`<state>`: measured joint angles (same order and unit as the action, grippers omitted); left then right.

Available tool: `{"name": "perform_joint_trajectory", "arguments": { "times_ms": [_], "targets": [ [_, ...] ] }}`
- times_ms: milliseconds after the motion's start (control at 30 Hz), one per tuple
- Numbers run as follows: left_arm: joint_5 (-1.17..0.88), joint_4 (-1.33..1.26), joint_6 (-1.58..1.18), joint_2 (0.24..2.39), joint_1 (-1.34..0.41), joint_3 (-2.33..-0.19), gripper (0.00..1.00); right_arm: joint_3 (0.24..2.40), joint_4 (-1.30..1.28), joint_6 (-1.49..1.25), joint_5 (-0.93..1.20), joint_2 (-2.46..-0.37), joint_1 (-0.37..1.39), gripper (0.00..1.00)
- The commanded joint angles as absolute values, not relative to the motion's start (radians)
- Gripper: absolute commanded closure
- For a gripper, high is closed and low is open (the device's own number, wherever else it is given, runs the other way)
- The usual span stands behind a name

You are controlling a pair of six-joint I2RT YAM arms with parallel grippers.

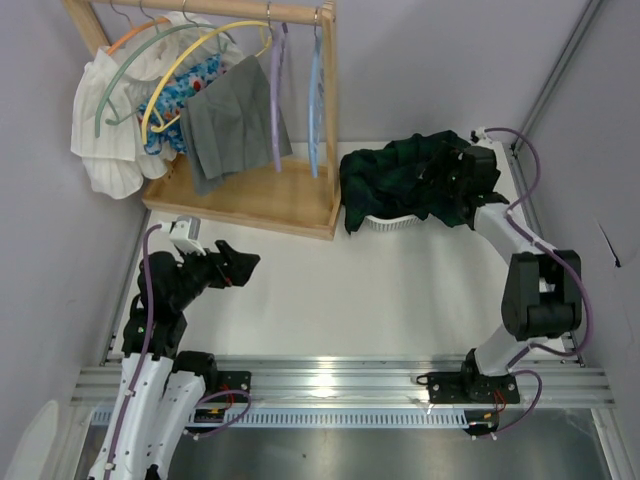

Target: Place the skirt on the hanger

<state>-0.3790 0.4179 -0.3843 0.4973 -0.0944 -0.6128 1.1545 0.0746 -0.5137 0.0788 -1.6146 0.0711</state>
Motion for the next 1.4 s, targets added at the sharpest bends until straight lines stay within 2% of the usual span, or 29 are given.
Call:
{"name": "perform_joint_trajectory", "arguments": {
  "times_ms": [0, 100, 200, 300, 400, 467, 567, 767, 933, 1133, 1367],
  "targets": [
    [-0.406, 0.411, -0.37, 0.495, -0.1, -0.632, 0.0, 1.212, 0.182, -0.525, 0.0, -1.68, 0.109, 0.1],
    [-0.419, 0.408, -0.371, 0.505, -0.1, -0.629, 0.01, 1.267, 0.201, -0.522, 0.0, -1.775, 0.127, 0.1],
    [-0.416, 0.414, -0.371, 0.508, -0.1, -0.629, 0.01, 1.356, 0.164, -0.54, -0.054, -1.885, 0.132, 0.16],
    [-0.407, 0.414, -0.371, 0.492, -0.1, -0.624, 0.01, 1.355, 0.221, -0.548, -0.078, -1.931, 0.133, 0.19],
    [-0.39, 0.41, -0.374, 0.46, -0.1, -0.614, 0.0, 1.356, 0.288, -0.548, -0.086, -1.951, 0.135, 0.33],
    [-0.388, 0.407, -0.377, 0.44, -0.1, -0.609, 0.01, 1.379, 0.285, -0.542, -0.089, -1.97, 0.135, 0.53],
    [-0.4, 0.396, -0.376, 0.428, -0.1, -0.606, 0.01, 1.446, 0.235, -0.532, -0.08, -2.006, 0.137, 1.0],
    [-0.508, 0.331, -0.373, 0.407, -0.109, -0.609, 0.01, 1.421, 0.149, -0.441, -0.141, -1.807, 0.19, 1.0],
    [-0.495, 0.362, -0.379, 0.367, -0.175, -0.73, 0.01, 1.407, -0.024, -0.345, -0.233, -1.535, 0.276, 1.0],
    [-0.486, 0.425, -0.353, 0.415, -0.244, -0.833, 0.0, 1.382, -0.236, -0.357, -0.279, -1.306, 0.389, 1.0],
    [-0.208, 0.471, -0.339, 0.503, -0.465, -0.94, 0.02, 1.375, -0.497, -0.422, -0.357, -1.028, 0.61, 1.0]
  ]
}}
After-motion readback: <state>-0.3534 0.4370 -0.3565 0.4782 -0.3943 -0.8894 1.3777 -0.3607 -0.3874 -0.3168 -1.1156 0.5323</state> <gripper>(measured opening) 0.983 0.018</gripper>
